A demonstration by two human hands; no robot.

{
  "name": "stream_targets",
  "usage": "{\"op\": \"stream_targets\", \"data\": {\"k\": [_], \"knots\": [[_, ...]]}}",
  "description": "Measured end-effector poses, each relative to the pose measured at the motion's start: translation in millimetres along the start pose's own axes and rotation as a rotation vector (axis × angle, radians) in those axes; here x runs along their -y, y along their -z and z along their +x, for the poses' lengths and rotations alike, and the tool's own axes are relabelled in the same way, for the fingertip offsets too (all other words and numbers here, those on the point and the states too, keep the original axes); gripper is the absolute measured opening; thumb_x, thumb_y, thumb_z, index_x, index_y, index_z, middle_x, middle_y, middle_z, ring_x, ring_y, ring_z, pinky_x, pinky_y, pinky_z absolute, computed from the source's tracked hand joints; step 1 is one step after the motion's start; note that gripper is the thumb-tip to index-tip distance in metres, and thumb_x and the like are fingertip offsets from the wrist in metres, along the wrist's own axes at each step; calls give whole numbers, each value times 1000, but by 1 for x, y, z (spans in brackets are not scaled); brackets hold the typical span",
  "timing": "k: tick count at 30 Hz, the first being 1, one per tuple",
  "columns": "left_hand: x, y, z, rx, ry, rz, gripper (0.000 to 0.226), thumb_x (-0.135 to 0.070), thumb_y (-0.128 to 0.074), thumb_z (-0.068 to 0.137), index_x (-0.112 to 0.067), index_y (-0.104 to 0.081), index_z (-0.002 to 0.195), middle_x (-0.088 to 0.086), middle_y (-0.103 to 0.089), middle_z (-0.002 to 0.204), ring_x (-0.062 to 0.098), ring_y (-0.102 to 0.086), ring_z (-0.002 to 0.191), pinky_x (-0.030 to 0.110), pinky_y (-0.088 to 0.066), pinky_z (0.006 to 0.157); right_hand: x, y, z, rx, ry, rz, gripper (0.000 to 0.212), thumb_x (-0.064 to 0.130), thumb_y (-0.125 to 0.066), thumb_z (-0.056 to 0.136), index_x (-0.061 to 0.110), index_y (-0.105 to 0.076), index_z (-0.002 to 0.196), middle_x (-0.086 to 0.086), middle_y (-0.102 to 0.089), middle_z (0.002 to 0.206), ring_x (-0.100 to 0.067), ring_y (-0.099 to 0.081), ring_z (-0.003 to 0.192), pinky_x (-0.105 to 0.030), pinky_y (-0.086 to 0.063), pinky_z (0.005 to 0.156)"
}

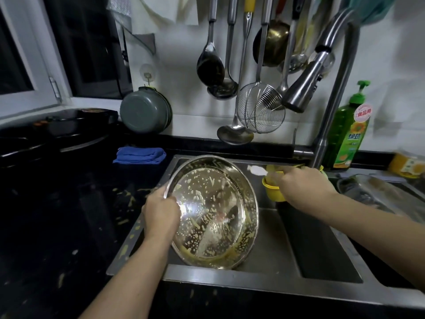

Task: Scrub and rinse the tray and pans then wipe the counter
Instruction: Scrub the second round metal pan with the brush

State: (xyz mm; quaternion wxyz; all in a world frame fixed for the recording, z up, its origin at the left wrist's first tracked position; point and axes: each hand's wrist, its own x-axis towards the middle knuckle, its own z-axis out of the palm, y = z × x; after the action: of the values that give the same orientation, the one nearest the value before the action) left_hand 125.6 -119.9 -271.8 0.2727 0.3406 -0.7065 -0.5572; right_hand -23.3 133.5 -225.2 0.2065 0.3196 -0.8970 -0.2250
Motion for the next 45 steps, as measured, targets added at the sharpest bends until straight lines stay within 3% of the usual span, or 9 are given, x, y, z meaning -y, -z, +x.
{"op": "stream_targets", "data": {"k": [8,13,17,22,26,30,36,43,45], "knots": [[-2,1,-3,105,61,-57,36,-1,-50,92,-26,-76,93,-3,-75,71,18,-66,63,24,-45,48,73,0,29,97,-310,876,55,13,-36,104,27,-31,157,-16,-68,110,-36,-63,98,-41,-49,76],[-6,2,-9,186,41,-76,40,-3,-49,96,-30,-78,92,-1,-77,76,21,-66,67,29,-48,59,116,22,34,-39,-151,967,54,25,-35,107,42,-24,157,-7,-63,99,-27,-58,82,-40,-46,65],[-7,2,-6,175,67,-122,39,-2,-48,95,-29,-77,92,2,-78,82,30,-74,80,46,-59,79,120,17,31,-70,-451,891,64,20,-40,105,33,-10,160,-2,-53,83,-16,-54,71,-31,-39,53],[-5,4,-2,180,66,-162,45,3,-47,90,-29,-79,95,9,-78,85,35,-74,80,49,-60,76,150,10,22,-23,-42,919,68,17,-43,105,48,-9,156,1,-58,89,-15,-62,67,-33,-59,55],[-5,4,-4,160,53,-175,50,5,-47,86,-34,-77,81,6,-77,79,34,-72,77,43,-58,69,125,0,28,-269,-421,996,58,17,-45,105,37,-28,157,0,-55,90,-18,-56,78,-38,-51,66],[-3,2,-3,174,81,-191,48,5,-44,90,-30,-77,87,5,-78,83,39,-74,87,55,-59,82,126,16,25,-85,-554,1210,50,19,-36,106,40,-37,152,-1,-59,80,-16,-54,62,-28,-39,48],[-8,2,-7,198,37,-205,41,-1,-53,96,-34,-76,106,-11,-79,90,19,-74,94,40,-58,88,95,40,55,236,-1083,2440,28,-5,-25,100,6,-50,104,-7,-48,71,-7,-36,40,-16,-26,33],[-8,-2,-5,224,-11,-212,56,7,-51,91,-42,-76,98,-8,-79,89,20,-75,87,48,-60,86,112,91,44,588,-432,2088,20,1,-39,102,9,-53,114,-6,-50,71,-7,-33,44,-15,-25,33],[-7,-1,-4,240,-7,-218,57,6,-49,93,-45,-75,97,-11,-79,89,18,-75,89,41,-60,83,106,83,50,516,-590,2224,25,-4,-35,100,3,-51,118,-7,-53,64,-6,-32,42,-15,-23,31]]}}
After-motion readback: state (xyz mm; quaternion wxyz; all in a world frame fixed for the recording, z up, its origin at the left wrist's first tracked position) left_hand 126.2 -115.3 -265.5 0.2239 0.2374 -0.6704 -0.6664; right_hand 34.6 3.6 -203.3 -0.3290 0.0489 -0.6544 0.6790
